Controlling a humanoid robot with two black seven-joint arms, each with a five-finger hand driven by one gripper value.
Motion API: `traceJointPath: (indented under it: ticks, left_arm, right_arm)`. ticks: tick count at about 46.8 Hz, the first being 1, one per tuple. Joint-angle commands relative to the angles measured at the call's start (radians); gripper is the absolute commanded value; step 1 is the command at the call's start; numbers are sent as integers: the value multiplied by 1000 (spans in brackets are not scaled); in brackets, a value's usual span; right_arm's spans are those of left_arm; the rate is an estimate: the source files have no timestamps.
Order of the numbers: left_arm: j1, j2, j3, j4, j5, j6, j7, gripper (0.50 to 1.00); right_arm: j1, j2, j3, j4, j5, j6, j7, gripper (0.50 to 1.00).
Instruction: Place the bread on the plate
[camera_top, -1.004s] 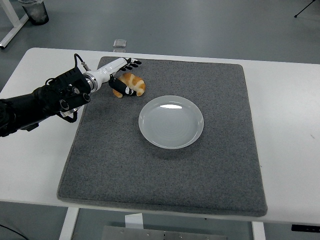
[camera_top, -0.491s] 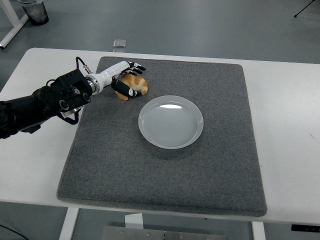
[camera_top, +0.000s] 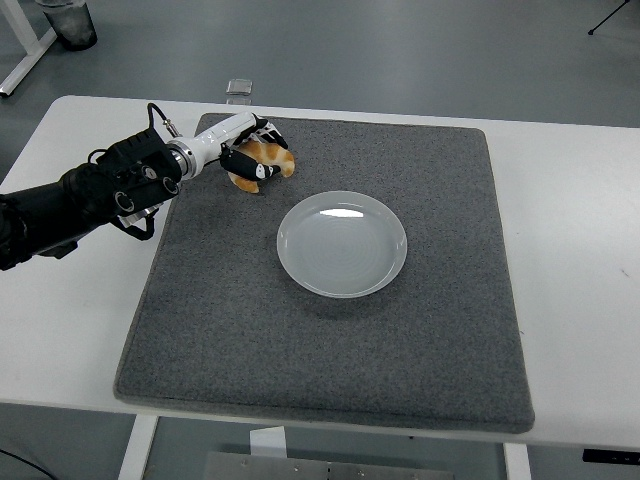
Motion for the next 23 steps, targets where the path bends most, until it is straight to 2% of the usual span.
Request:
traceJointPath:
  ticks: [1, 6, 15, 19, 23]
  left_arm:
    - [0, 8, -2, -4, -10, -1, -2, 500]
    - [-3, 11, -24, -4, -11, -1, -2, 500]
    - [-6, 60, -139, -11, -8, -7, 0, 500]
    - [-14, 85, -145, -10, -10, -29, 0, 500]
    - [-52, 140, -145, -11, -10, -65, 0, 500]
  right_arm:
    - [-1, 0, 0, 1, 0, 1, 0, 954]
    - [-1, 0, 0, 1, 0, 1, 0, 952]
    - [-1, 0, 0, 1, 0, 1, 0, 952]
    - [1, 0, 0, 1, 0, 0, 0, 952]
    - [1, 0, 0, 1, 0, 1, 0, 952]
